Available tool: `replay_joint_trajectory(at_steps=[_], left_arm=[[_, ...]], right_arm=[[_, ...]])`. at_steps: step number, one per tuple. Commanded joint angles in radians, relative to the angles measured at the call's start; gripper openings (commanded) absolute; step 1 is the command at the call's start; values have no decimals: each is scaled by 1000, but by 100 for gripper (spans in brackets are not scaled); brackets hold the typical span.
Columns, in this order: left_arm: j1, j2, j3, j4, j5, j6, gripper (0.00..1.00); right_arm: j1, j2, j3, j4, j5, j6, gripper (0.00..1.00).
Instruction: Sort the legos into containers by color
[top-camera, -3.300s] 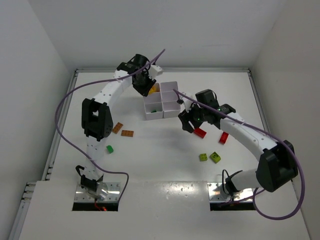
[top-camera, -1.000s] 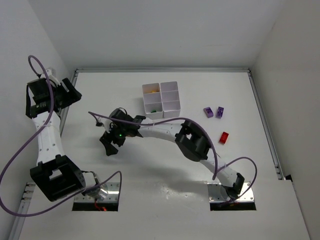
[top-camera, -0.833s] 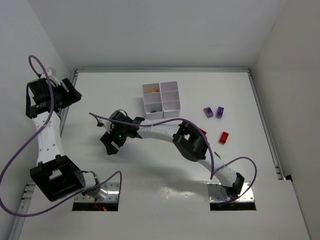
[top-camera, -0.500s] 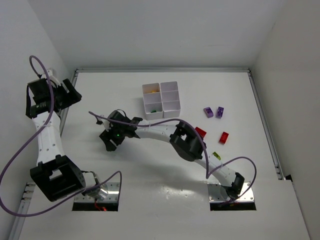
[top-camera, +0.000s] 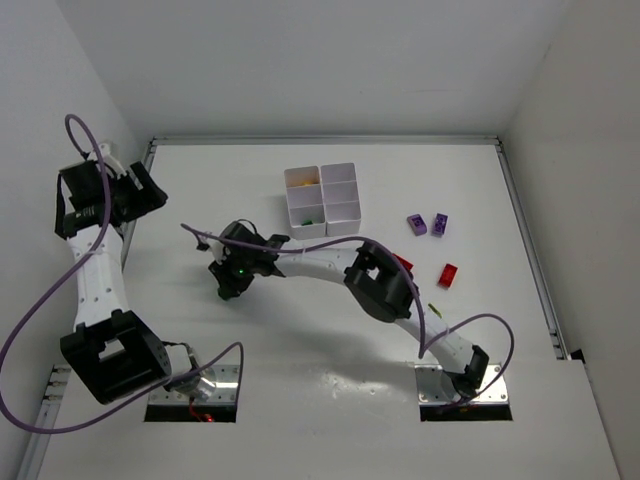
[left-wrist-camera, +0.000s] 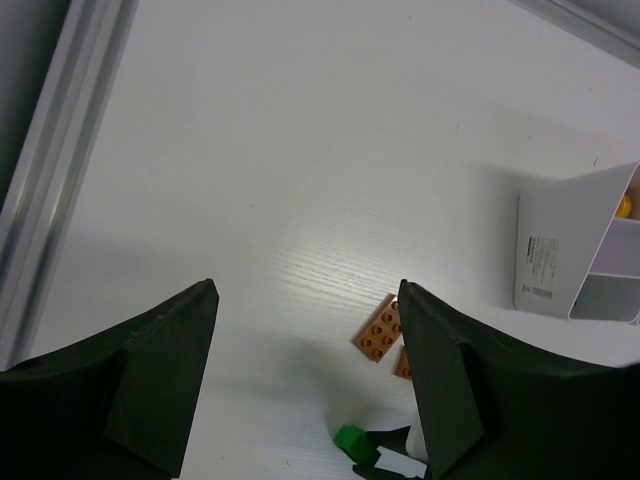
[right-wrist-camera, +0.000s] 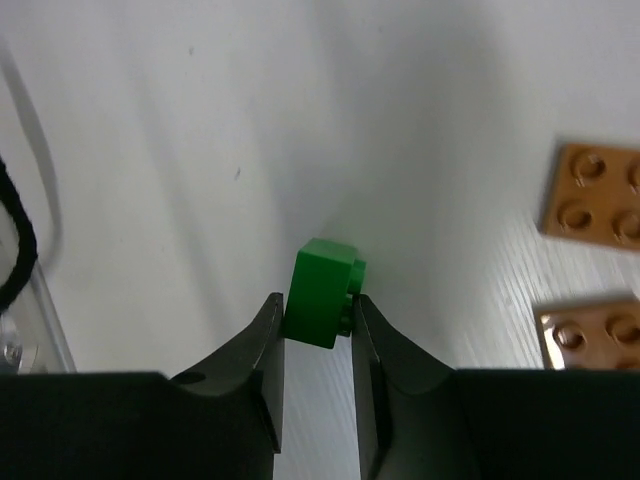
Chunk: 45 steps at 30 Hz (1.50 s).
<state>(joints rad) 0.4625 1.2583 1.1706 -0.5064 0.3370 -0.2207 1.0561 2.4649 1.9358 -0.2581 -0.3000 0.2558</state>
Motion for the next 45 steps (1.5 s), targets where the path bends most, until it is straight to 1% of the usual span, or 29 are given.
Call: replay_joint_trajectory(at_steps=[1,2,4,5,7,8,9,10,11,12,13,16,17,18,20,22,25,28,29,31,32,33,35,36,38,45], left_arm=[[-44,-30,-28,32,42,29,78],[-85,-30,-54,57,42,29,78],[-137,-20,-74,103,42,14,77],[-192,-20,-83,120,42,-2,77],[-251,3,-83,134,42,-2,77],[-309,25,-71,149,31,9,77],[-336,39,-71,158,8,9,77],[-363,53,-57,158,-4,26,77],[-404,67,-43,158,-15,43,77],[-421,97,-32,158,-15,52,77],[-438,113,-20,158,-26,52,77],[-484,176,33,158,-36,75,77],[-498,193,47,158,-47,75,77],[-519,208,75,148,-56,101,77],[-530,252,101,123,-56,101,77],[-530,263,121,108,-56,112,77],[-539,273,130,108,-56,121,77],[-539,273,121,108,-65,121,77],[-539,273,121,108,-66,121,77],[-539,273,112,108,-66,121,77],[-548,273,112,108,-66,121,77],[-548,273,103,108,-66,112,77],[-558,273,94,108,-66,112,77],[-558,273,93,108,-66,112,77],[-567,273,93,108,-66,112,77],[-576,311,127,108,-20,123,77]], right_arm=[[-69,-168,-29,-52,28,-46,0],[-86,-264,-78,-52,45,-55,0],[-132,-360,-174,-40,105,-111,0],[-151,-429,-195,-40,123,-140,0],[-217,-477,-230,-62,186,-161,0],[-238,-495,-230,-63,214,-170,0],[-260,-521,-245,-53,235,-200,0],[-301,-530,-254,-24,283,-213,0],[-324,-531,-255,-15,298,-213,0],[-347,-531,-238,-15,308,-226,0],[-387,-488,-216,-15,308,-236,0],[-433,-413,-114,-15,308,-236,0],[-455,-361,-88,-15,297,-236,0],[-455,-333,-31,-15,286,-246,0],[-464,-282,29,-15,286,-247,0],[-473,-221,115,-39,259,-247,0],[-482,-230,129,-59,208,-247,0],[-482,-291,39,-87,151,-247,0],[-482,-355,-37,-87,142,-247,0],[-482,-430,-127,-58,133,-247,0],[-482,-469,-211,-46,143,-256,0],[-482,-541,-248,-32,144,-256,0],[-482,-607,-346,14,154,-277,0],[-482,-645,-363,14,154,-277,0],[-482,-658,-376,-12,145,-305,0],[-482,-624,-396,-87,-16,-360,0]])
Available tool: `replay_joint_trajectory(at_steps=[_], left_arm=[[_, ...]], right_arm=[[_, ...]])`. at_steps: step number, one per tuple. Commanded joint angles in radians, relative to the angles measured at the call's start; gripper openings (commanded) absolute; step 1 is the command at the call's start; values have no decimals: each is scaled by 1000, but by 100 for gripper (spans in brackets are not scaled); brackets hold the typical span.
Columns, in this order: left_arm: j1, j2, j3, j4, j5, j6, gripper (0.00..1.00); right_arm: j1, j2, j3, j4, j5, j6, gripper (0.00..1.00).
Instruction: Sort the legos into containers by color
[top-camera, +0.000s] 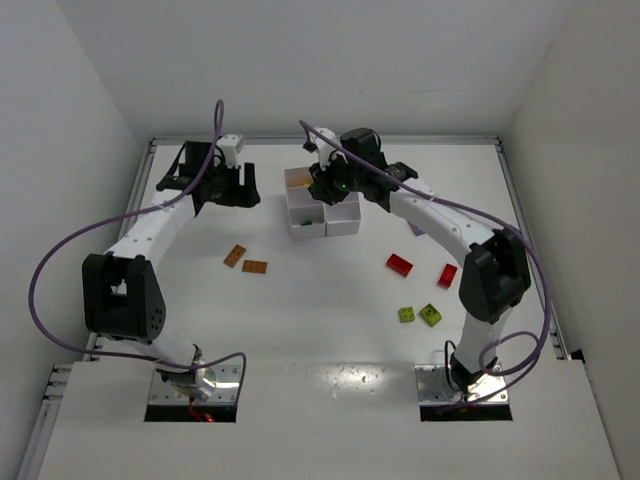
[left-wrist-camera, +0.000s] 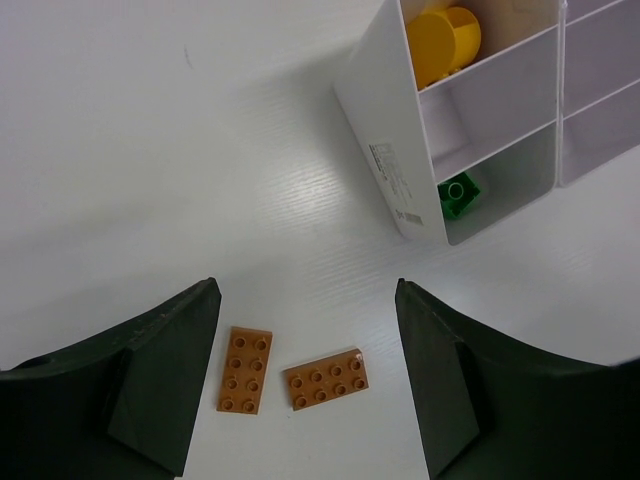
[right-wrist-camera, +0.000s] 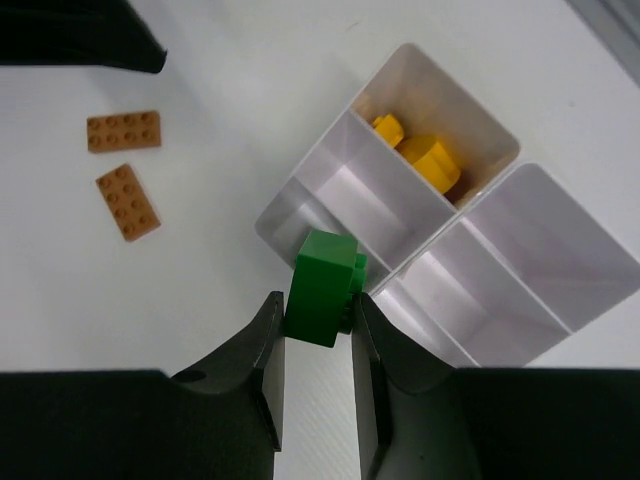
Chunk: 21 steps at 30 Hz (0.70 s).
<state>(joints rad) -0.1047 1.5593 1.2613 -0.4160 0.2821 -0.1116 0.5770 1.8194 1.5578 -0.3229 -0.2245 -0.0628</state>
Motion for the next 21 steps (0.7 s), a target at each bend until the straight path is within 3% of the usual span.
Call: replay_joint_trajectory(at_steps=[1,17,21], left_arm=[[-9,10,36,17,35,24,77],[-18,50,56,-53,43,66,78],[-18,76,56,-92,17,75,78]], right_arm=[[-3,38,-18,-22,-111,-51,0],[-3,219,73,-15,-92,-63,1],[-3,241,82,-15,-70,-63,12]])
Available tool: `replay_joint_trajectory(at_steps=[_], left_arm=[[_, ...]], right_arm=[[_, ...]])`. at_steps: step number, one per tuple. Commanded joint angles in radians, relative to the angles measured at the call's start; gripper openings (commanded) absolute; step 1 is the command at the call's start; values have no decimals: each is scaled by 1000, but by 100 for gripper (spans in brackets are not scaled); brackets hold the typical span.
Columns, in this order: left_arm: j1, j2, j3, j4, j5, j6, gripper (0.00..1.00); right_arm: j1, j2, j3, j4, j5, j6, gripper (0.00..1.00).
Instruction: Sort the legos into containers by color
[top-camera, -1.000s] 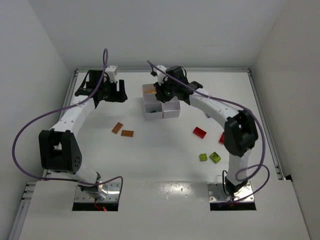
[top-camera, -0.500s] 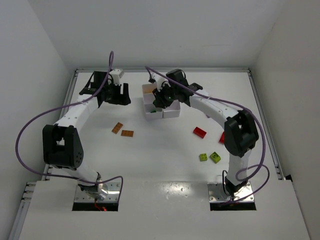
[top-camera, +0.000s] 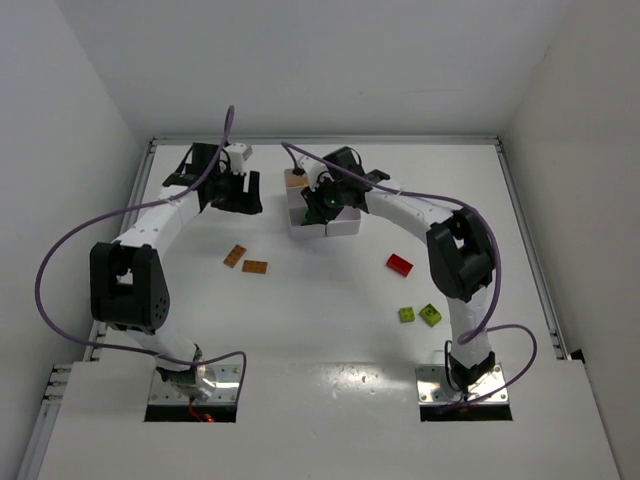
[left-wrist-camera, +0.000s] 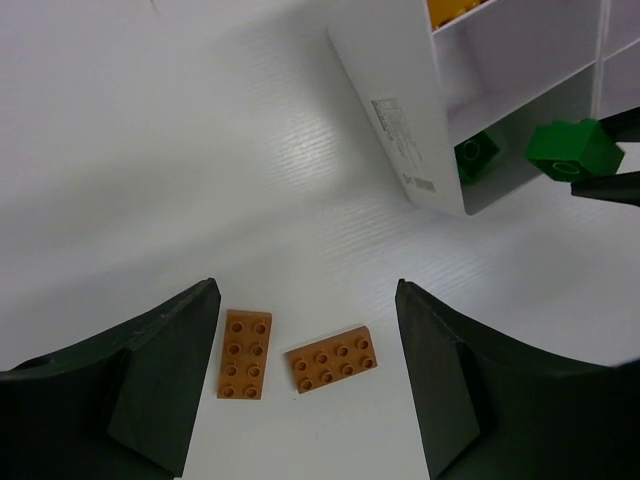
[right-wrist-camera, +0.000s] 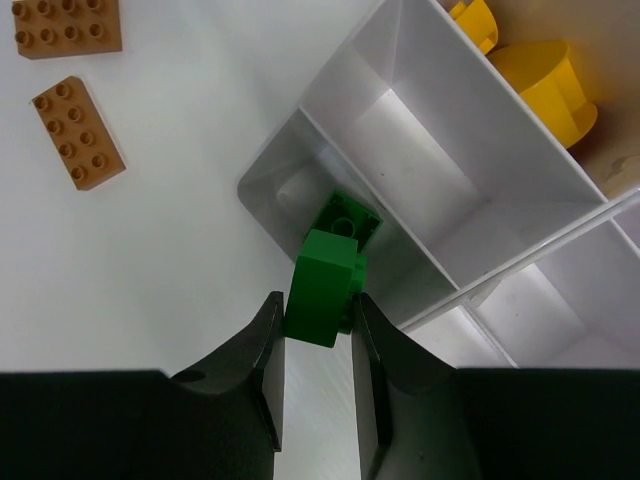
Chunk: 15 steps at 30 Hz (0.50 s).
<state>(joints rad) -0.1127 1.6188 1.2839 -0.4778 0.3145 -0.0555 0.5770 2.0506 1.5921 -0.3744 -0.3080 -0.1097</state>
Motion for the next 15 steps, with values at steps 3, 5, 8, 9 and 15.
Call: replay_joint_trajectory(at_steps=[3,5,8,9,15], left_arm=[[-10,16,34,-51,-47,39,77],[-10,16,34,-64,-58,48,77],[-21,16,23,-99,-84,71,77],[-21,16,14,-99,-100,88,75],[-21,-4,-46,-160,-109,206,72]], right_arm=[[-3,19,48,37,35,-16,28],[-3,19,48,48,44,-16,39],[-3,19,39,58,56,-16,46],[-3,19,39,58,66,-16,48],[-3,-6,39,69,75,5,52]])
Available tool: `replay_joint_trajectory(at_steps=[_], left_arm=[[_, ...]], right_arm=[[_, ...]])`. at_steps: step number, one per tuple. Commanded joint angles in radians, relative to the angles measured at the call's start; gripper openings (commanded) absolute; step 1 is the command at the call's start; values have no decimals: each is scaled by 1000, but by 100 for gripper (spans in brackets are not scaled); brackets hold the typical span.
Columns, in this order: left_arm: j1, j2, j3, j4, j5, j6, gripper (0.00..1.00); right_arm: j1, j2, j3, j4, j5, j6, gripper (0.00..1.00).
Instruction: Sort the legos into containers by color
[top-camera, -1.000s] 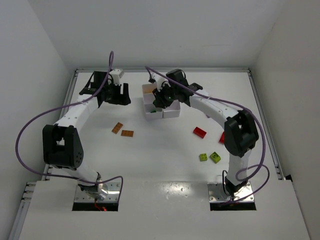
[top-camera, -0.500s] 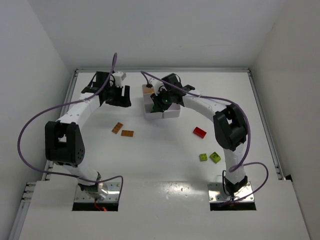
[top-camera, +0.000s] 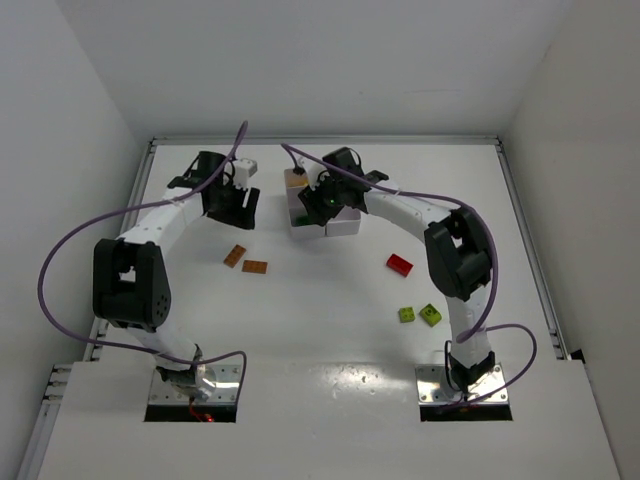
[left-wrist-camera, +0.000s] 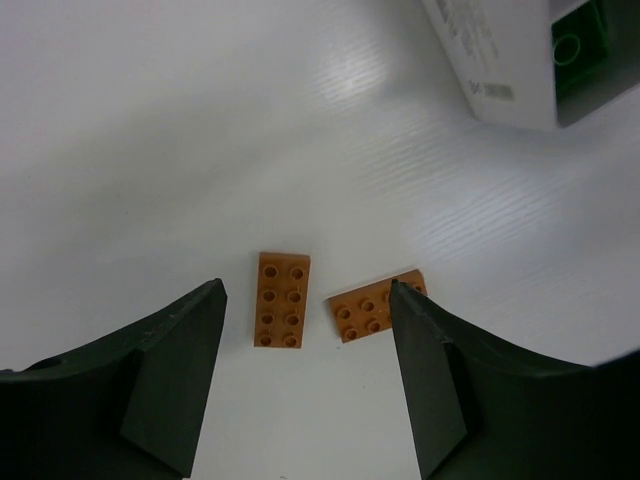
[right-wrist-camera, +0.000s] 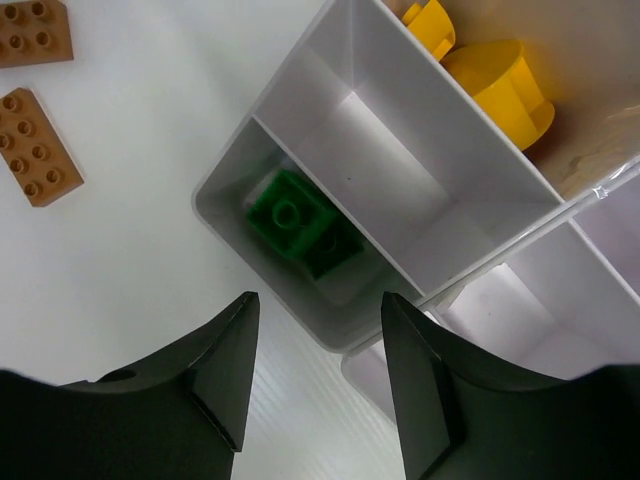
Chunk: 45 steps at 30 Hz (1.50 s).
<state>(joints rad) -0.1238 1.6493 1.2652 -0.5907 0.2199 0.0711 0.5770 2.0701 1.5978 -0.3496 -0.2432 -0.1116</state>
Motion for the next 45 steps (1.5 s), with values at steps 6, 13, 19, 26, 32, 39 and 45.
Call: replay_joint_trajectory(at_steps=[6,13,19,26,32,39,45], left_arm=[[-51,-65,-96,-66,-62,119,66],[-60,-65,-136,-78,-174,147,64],[-60,15,-127,-58,-229,105,63],[-60,83,-118,-38,-206,105,60],[-51,142,-98,-20,-206,96,59],[-33,196,-78,-11,-206,96,53],[-1,216,-78,-11,-206,87,32]], right_arm=[[-3,-140,33,34,10,33,52],[-60,-212,-5,1,19,33,54],[-78,-264,-48,-19,-31,33,54],[-78,-314,-134,-28,-67,-2,54],[-78,-335,-145,-46,-67,-22,54],[-78,-376,-176,-64,-132,-77,54],[-58,-387,-206,-132,-278,-180,55]])
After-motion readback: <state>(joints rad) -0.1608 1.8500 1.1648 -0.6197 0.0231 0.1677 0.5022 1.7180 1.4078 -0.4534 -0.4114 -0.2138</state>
